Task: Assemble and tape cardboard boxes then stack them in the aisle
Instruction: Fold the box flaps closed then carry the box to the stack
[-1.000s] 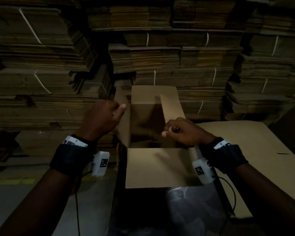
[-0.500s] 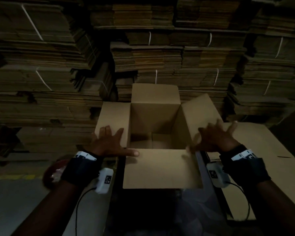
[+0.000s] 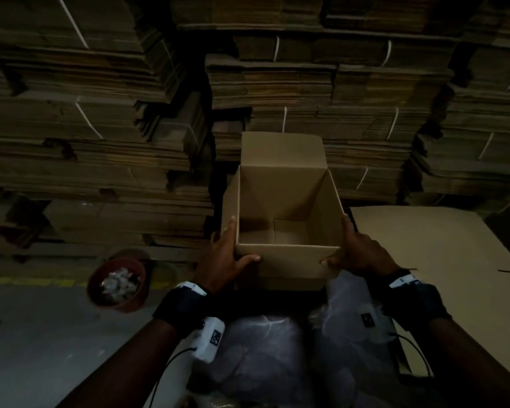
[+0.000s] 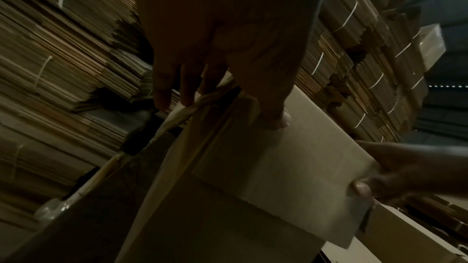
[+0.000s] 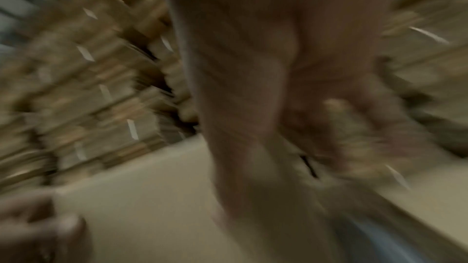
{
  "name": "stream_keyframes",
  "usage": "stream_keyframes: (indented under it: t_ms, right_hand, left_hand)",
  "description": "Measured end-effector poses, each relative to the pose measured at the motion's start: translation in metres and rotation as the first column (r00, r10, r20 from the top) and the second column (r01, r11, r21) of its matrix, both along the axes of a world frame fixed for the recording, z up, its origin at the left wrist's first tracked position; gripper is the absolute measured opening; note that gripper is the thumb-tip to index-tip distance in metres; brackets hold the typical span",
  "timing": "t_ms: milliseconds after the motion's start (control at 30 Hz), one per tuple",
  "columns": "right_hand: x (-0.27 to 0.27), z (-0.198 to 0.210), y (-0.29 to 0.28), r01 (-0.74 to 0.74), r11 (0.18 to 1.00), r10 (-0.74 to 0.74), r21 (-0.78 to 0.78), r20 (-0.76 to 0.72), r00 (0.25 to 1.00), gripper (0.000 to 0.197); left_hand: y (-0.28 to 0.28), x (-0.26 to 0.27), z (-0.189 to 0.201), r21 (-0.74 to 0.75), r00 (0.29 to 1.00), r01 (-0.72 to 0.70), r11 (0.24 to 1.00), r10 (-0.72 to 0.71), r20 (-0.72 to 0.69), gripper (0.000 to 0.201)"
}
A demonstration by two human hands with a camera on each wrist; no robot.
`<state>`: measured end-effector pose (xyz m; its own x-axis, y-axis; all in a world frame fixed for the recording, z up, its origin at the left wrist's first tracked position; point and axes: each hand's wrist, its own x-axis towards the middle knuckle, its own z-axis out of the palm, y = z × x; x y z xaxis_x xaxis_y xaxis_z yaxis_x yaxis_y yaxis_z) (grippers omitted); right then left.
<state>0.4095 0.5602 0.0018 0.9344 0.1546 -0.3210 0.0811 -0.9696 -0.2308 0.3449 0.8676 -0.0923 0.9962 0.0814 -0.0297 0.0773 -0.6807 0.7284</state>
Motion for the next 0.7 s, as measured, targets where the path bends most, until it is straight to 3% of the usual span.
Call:
stream_keyframes:
  t_ms: [67,133,267,367,433,567,633,700]
  right_hand:
    - [0.006,0.01,0.012,-0.017,0.979,0.007,-0.204,-0.048,0.999,0.111]
    - [0.009,0.021,0.034,-0.115,0.961,0.101,-0.251,-0.07,0.992,0.088]
    - [0.007,0.034,0.098,-0.396,0.917,0.396,0.054,0.008,0.918,0.062]
    - [0.005,0.028,0.139,-0.485,0.856,0.492,0.182,0.005,0.871,0.036]
    - [0.002,0.02,0.154,-0.474,0.839,0.497,0.268,-0.024,0.867,0.026]
    - [-0.004,0.003,0.158,-0.321,0.829,0.412,0.458,-0.112,0.904,0.031]
    - [-0.004,0.001,0.152,-0.269,0.802,0.4,0.533,-0.145,0.905,0.028]
    - [-0.006,0.013,0.148,-0.25,0.796,0.401,0.551,-0.17,0.9,0.025]
  left_hand:
    - [-0.009,-0.002,0.0,-0.01,0.999,-0.007,1.0,0.008,0.038,0.113]
    - [-0.016,-0.001,-0.002,-0.01,0.998,-0.011,1.0,0.012,0.066,0.112]
    - [-0.014,-0.008,-0.007,0.002,0.999,-0.005,1.0,0.005,0.04,0.117]
    - [-0.003,-0.029,-0.008,0.08,0.995,-0.096,0.992,0.095,0.008,0.113]
    - [0.005,-0.047,-0.009,0.053,0.979,-0.205,0.977,0.203,0.031,0.11]
    - [0.007,-0.075,-0.022,-0.198,0.897,-0.429,0.881,0.441,0.018,0.122]
    - [-0.002,-0.077,-0.03,-0.296,0.897,-0.437,0.849,0.434,-0.079,0.122]
    - [-0.012,-0.068,-0.03,-0.342,0.925,-0.377,0.861,0.365,-0.101,0.109]
